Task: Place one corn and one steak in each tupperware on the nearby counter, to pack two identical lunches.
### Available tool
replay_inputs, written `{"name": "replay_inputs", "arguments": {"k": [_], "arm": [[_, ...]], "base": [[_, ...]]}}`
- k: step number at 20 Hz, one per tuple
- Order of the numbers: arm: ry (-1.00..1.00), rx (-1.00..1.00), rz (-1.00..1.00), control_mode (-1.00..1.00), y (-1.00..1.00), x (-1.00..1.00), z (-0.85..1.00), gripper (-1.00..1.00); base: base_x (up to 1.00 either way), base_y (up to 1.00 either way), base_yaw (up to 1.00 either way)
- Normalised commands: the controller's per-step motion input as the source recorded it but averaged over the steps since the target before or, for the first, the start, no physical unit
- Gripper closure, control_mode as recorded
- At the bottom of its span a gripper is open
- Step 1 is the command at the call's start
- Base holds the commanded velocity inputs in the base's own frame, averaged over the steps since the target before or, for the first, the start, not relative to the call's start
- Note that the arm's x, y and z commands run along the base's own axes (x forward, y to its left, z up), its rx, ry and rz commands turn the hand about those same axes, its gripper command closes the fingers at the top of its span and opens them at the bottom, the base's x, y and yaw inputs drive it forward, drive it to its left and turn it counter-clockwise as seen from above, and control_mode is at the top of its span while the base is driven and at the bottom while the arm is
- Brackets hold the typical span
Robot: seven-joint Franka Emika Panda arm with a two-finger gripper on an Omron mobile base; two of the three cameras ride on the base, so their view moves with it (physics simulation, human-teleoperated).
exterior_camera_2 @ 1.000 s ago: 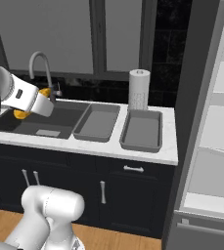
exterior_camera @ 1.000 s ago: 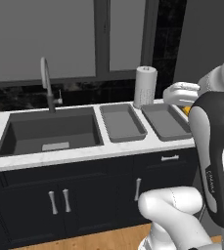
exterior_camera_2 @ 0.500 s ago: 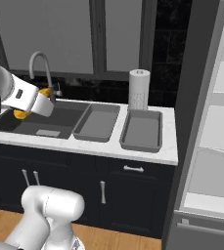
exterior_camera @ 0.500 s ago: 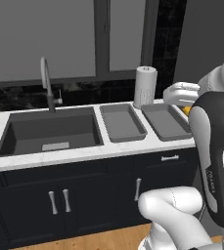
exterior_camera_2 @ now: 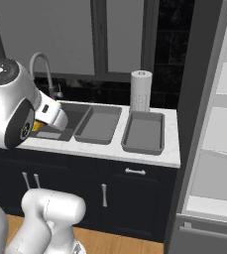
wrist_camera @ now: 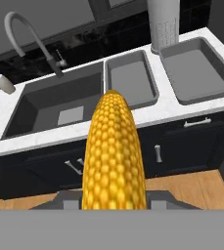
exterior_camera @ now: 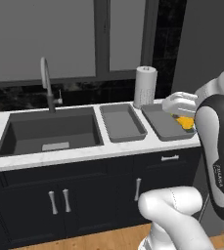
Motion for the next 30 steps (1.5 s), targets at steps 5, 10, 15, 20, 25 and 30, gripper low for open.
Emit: {"name": "replay_inputs", "arguments": {"k": [5, 10, 15, 20, 25, 30], "arm": [[0.02, -0.03, 0.05, -1.00, 0.03, 0.43, -0.57, 1.00], [0.01, -0.11, 0.00, -1.00, 0.08, 0.49, -0.27, 1.00], [0.03, -0.03, 0.00, -1.00, 0.00, 0.67, -0.04, 1.00], [0.01, 0.00, 0.00, -1.00, 0.00, 0.61, 0.00, 1.00], [0.08, 0.00, 0.00, -1.00, 0.00, 0.57, -0.03, 1.00], [0.11, -0.02, 0.00, -1.00, 0.00, 0.53, -0.24, 1.00]], "base": [[0.00, 0.00, 0.00], [0.00, 0.00, 0.00], [0.00, 0.00, 0.00], [0.00, 0.00, 0.00], [0.00, 0.00, 0.00], [0.00, 0.00, 0.00]]}}
